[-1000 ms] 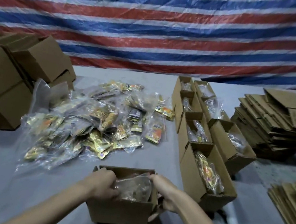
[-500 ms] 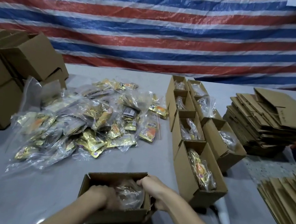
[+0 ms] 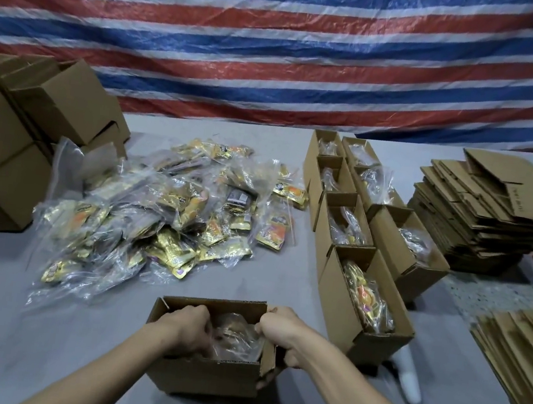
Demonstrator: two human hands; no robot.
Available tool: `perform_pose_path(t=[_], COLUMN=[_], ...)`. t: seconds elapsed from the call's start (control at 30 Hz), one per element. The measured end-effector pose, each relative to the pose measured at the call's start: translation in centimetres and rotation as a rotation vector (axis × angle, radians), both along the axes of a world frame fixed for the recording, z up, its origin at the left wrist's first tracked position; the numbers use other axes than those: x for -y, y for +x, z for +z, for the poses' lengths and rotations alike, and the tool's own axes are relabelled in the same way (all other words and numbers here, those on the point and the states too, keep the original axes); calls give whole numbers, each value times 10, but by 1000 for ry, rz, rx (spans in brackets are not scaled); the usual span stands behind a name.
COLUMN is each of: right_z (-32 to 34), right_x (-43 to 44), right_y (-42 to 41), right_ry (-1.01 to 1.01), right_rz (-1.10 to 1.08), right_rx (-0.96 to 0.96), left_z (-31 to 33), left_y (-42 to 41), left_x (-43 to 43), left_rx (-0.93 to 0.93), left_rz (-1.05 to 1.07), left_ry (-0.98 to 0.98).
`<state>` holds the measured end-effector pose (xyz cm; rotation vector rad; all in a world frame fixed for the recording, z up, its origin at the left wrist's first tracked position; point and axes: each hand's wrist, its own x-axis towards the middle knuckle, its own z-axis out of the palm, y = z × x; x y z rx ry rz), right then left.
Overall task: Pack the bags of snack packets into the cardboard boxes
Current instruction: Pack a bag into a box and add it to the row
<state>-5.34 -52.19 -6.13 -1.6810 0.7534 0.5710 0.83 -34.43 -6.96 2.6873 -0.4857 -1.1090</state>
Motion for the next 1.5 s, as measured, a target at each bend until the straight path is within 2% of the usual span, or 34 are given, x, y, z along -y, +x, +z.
perform_pose_path(t=[0.17,0.3,0.4,0.5,0.57,0.7,0.83,1.0,1.1,1.27,1.4,1.5], right_z=[45,102,148,182,195,205,198,168,140,89,55,34], right_x=[22,57,95,137,162,196,224,257,268,257,262,277], right_y=[-4,-9,-24,-46,-63,-99,-130,-164,-173,-164,-149,-140], right_ry=[103,125,182,121,66,102,64,47,35,59,110,69], right_rz=[-74,-162,-324,-480,-572,-755,-945,-1085,-1141,-1104,-1080,-1088], right_rx=[5,83,167,256,285,257,297,233,168,52,21,13], left_z=[70,150,202,229,232,214,182,157,140,114,96,86], left_y=[14,16,10,-2,-13,-34,-56,-79,-76,-63,-56,-44], left_x=[15,53,94,143,176,235,281,302,295,278,267,260], left_rx=[48,320,528,704,791,908,887,790,724,573,535,523], left_rz=[-146,-303,-357,-404,-441,-423,-381,-389,-382,-353,-369,-360], left_ry=[-15,-36,-199,-374,-486,-710,-776,-894,-835,-645,-566,-555])
